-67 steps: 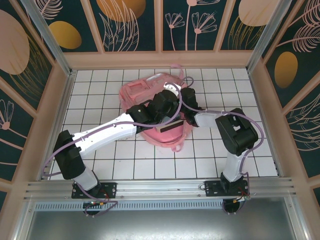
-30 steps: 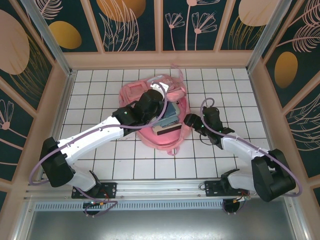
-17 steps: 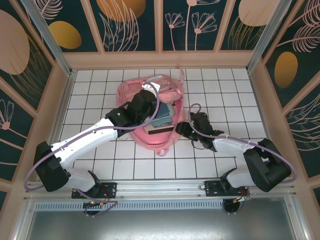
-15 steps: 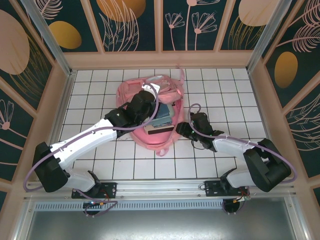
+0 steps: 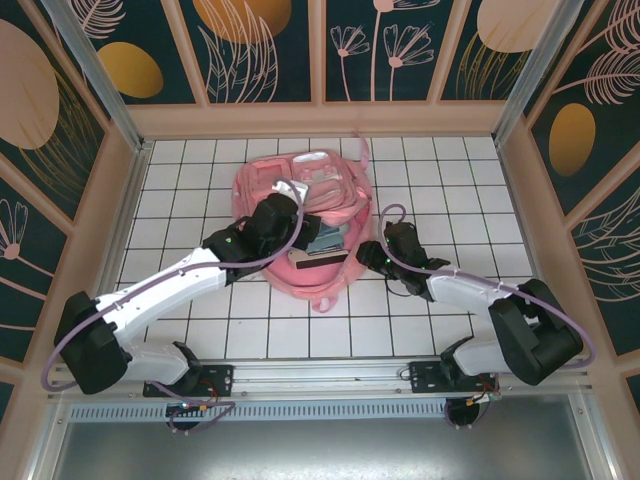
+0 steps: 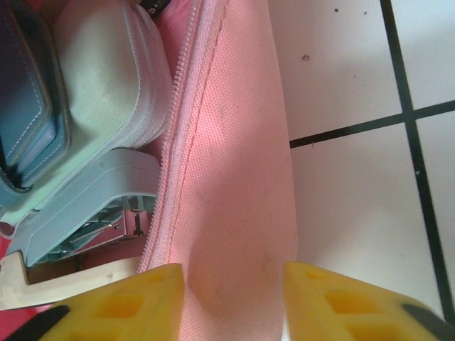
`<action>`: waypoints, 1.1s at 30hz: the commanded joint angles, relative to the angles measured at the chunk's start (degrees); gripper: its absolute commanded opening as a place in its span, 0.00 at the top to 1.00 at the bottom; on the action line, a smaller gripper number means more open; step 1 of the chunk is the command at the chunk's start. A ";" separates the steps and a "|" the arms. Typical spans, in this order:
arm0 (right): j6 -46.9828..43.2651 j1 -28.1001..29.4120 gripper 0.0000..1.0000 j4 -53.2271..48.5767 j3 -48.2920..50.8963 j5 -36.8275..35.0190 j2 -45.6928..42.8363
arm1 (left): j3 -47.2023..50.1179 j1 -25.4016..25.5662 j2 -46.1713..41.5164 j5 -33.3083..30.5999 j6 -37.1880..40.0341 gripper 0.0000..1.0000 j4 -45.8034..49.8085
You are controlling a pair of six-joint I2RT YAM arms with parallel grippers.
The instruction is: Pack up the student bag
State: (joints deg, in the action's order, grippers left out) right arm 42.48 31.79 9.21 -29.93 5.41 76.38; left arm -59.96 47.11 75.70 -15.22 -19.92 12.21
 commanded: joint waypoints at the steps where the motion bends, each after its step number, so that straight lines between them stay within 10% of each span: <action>1: -0.91 -1.81 0.54 -2.82 -1.79 -2.78 -3.05 | 3.28 -3.11 -5.59 1.27 -6.12 0.37 -3.70; 6: -1.25 -1.83 0.48 -5.66 -1.73 -4.43 -6.76 | 10.17 -5.85 -14.73 1.44 -9.85 0.29 -6.54; 15: -6.85 2.49 0.44 -10.47 -7.15 -5.70 -12.24 | 20.04 -20.18 -17.79 2.21 -17.02 0.50 -6.38; 33: -13.74 17.97 0.41 -11.03 -20.88 -7.72 0.41 | 31.37 -38.07 3.19 15.49 -17.89 0.65 -25.46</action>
State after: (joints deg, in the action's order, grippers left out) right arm 30.17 49.15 -2.04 -49.08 -2.09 76.36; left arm -28.75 9.41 76.69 -2.96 -39.05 -7.11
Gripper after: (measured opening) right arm 0.586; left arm 0.353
